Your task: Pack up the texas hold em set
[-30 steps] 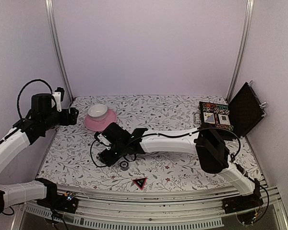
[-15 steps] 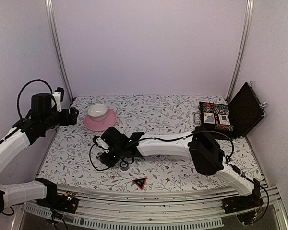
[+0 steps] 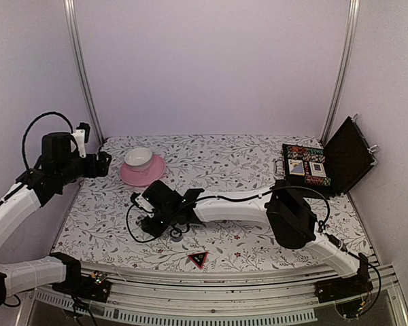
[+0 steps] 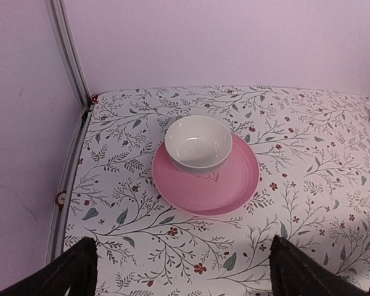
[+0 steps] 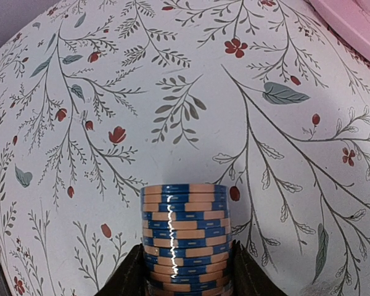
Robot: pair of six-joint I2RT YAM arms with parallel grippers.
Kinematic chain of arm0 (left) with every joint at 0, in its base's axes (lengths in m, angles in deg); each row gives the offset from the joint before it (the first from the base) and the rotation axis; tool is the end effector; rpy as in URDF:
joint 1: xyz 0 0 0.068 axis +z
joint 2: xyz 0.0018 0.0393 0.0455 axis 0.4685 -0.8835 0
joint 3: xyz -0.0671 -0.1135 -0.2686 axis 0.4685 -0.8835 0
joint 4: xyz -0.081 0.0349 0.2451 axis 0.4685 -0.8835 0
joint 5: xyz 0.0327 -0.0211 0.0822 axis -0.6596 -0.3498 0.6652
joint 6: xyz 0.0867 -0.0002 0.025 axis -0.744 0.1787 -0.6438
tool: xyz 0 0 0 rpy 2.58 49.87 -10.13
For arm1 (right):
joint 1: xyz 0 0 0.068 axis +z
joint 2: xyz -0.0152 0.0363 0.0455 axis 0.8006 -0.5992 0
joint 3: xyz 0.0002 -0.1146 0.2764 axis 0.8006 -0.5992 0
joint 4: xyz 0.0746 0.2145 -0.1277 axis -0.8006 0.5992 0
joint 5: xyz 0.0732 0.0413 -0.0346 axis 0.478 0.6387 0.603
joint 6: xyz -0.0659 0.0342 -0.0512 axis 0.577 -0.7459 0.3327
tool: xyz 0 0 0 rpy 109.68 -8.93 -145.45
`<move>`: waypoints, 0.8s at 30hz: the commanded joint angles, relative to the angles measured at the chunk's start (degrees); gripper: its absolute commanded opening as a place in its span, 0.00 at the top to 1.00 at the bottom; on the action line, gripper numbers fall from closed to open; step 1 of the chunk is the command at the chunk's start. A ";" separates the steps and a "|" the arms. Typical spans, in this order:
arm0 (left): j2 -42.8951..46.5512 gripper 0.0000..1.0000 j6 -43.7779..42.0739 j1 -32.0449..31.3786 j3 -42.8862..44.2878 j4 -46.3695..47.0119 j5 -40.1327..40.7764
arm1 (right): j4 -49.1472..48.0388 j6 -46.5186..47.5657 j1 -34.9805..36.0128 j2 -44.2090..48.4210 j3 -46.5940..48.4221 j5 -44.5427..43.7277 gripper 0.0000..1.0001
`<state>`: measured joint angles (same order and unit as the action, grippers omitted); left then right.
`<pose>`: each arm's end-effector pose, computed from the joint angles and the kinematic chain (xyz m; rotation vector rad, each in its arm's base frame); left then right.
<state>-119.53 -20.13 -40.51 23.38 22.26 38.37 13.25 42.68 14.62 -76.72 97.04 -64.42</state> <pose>0.2270 -0.0393 0.3059 0.0045 2.0137 -0.0812 0.2340 0.5772 0.1107 -1.2636 2.1178 0.6203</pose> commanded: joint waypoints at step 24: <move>3.51 0.10 24.38 -8.82 -1.95 8.59 -39.75 | -18.24 2.37 -2.58 49.92 -44.73 4.59 0.98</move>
<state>-116.42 -7.78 -44.27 22.70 26.11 11.40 3.13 43.35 12.00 -35.97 60.37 -63.03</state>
